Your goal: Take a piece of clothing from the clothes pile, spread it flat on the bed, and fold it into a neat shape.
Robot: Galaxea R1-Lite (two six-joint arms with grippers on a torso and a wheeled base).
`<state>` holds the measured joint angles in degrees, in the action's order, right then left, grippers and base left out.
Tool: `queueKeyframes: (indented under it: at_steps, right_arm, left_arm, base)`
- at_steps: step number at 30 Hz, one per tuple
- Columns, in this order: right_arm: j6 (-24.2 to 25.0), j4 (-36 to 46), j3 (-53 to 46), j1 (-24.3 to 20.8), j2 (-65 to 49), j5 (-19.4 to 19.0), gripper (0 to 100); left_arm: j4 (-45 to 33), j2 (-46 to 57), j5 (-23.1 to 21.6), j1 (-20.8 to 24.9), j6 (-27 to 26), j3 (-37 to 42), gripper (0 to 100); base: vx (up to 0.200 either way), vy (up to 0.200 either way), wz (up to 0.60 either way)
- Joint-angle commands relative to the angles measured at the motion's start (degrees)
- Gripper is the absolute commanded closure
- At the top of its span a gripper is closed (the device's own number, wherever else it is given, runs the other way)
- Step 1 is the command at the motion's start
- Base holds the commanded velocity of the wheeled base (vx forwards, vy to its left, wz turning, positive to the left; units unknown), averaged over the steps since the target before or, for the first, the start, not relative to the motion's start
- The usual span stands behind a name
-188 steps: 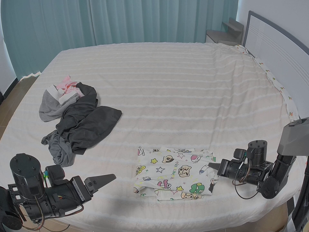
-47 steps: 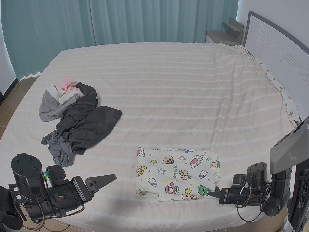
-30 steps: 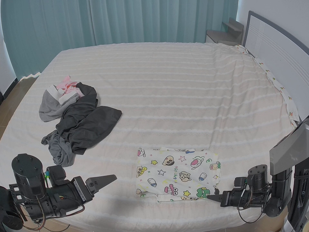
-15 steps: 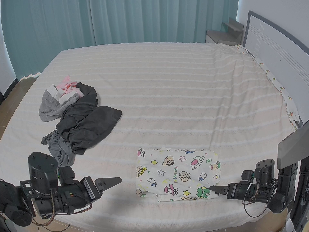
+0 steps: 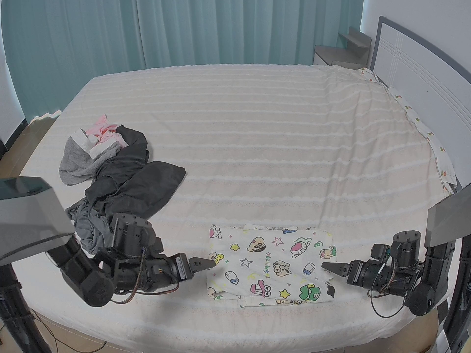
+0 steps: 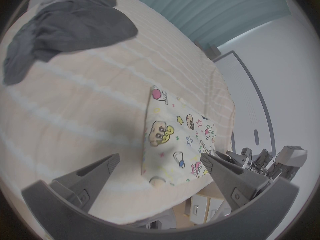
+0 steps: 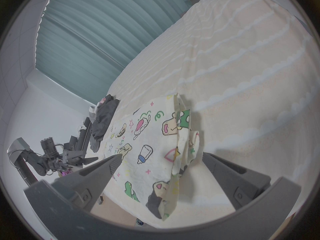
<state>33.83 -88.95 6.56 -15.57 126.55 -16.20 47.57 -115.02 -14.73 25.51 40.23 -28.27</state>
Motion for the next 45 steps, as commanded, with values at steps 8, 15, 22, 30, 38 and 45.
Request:
queueKeyframes:
  at_steps: [8,15,22,30,38,45]
  right_arm:
    - [1.85,-0.78,3.90,1.86,2.65,-1.20,0]
    - [2.38,-0.78,6.27,3.00,4.85,-1.46,0]
    - [3.09,-0.78,8.12,5.02,7.66,-4.45,0]
    - [3.09,-0.61,9.44,2.03,8.89,-5.95,0]
    - [3.09,1.94,13.57,-0.34,9.94,-6.47,0]
    - [3.09,3.17,14.62,-1.75,9.94,-6.83,100]
  left_arm:
    - [1.04,-15.15,-5.93,-2.49,-4.28,-13.83,0]
    - [1.39,-16.99,-6.63,-2.66,-4.19,-16.73,0]
    - [1.74,-17.26,-9.88,-2.40,-3.75,-17.87,0]
    - [1.74,-18.40,-10.41,-1.87,-2.96,-19.63,0]
    - [1.74,-19.45,-10.59,-0.03,-1.91,-21.12,0]
    - [1.74,-19.72,-10.59,0.32,-1.91,-21.30,100]
  base:
    - [0.000,0.000,0.00]
    - [0.000,0.000,0.00]
    - [0.000,0.000,0.00]
    - [0.000,0.000,0.00]
    - [0.000,0.000,0.00]
    - [0.000,0.000,0.00]
